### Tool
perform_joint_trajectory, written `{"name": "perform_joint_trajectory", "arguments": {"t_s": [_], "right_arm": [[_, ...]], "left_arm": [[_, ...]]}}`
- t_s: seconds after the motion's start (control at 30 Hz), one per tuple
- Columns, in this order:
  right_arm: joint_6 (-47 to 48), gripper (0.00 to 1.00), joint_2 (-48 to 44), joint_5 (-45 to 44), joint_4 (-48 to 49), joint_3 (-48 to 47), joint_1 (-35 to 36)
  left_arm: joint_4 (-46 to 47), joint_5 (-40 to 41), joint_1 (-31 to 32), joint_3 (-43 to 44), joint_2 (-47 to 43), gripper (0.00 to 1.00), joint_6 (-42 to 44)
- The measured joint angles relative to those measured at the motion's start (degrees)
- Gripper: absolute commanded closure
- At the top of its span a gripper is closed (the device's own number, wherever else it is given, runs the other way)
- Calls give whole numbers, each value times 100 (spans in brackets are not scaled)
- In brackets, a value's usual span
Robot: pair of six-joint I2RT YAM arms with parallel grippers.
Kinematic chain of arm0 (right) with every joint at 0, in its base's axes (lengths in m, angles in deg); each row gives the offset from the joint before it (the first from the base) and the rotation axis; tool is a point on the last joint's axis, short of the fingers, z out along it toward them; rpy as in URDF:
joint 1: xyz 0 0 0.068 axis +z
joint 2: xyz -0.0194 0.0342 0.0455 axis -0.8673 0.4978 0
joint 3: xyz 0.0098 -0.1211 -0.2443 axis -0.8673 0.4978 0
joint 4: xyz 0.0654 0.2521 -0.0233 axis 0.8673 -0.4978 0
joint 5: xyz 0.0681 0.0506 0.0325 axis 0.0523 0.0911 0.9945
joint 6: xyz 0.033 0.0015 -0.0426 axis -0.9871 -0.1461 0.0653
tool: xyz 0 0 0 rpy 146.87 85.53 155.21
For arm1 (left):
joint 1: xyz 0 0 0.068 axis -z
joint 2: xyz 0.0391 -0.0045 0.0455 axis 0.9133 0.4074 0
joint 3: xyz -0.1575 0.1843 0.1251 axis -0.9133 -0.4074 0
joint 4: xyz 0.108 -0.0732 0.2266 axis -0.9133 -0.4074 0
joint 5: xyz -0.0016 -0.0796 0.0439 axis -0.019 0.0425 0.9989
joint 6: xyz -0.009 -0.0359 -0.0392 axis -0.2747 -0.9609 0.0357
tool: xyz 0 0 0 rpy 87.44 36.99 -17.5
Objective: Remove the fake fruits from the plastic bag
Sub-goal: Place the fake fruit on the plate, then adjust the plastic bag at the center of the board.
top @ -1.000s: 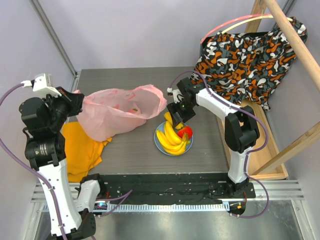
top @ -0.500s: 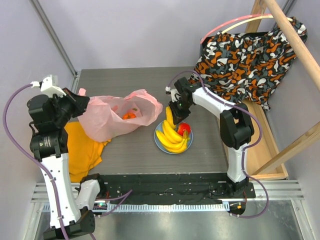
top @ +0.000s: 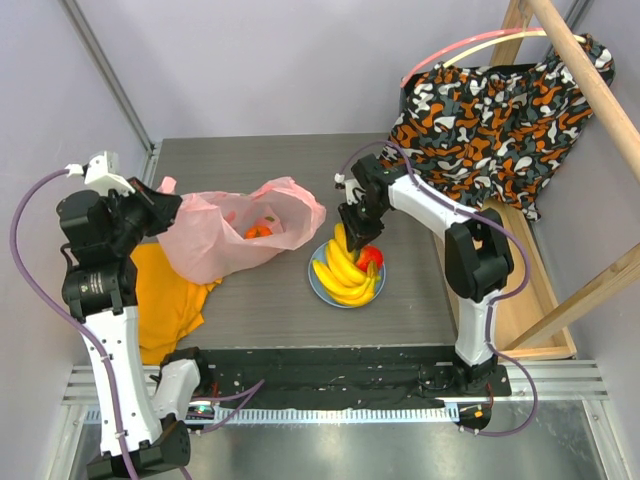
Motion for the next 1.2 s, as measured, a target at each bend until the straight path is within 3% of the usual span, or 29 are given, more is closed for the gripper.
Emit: {"name": "perform_joint_trajectory", "arguments": {"t_s": [0.33, 0.57, 0.67, 0.73, 0.77, 0.83, 0.97, 1.2], "right_arm": [[24, 59, -627, -133, -55, -289, -50], [262, 61, -553, 267, 168, -2175, -98], [186, 47, -920, 669, 785, -2400, -90], [125, 28, -1274, 942, 1137, -2389, 0], [144, 13, -1427, 1008, 1259, -2389, 127], [205, 1, -1672, 1110, 1373, -2378, 431], [400, 0, -2035, 1224, 1464, -1906, 979], [901, 0, -2041, 715, 992, -1226, 1049]], "left_arm": [[-87, -378, 0, -275, 44, 100, 70], [-1379, -1001, 0, -273, 101, 100, 374], [-2009, -1213, 0, -275, 81, 100, 479], [-2232, -1287, 0, -282, 22, 100, 492], [-2332, -1307, 0, -286, -31, 100, 509], [-2428, -1322, 0, -286, -101, 100, 549], [-2527, -1340, 0, -286, -173, 100, 614], [-2538, -1340, 0, -286, -229, 100, 629]]}}
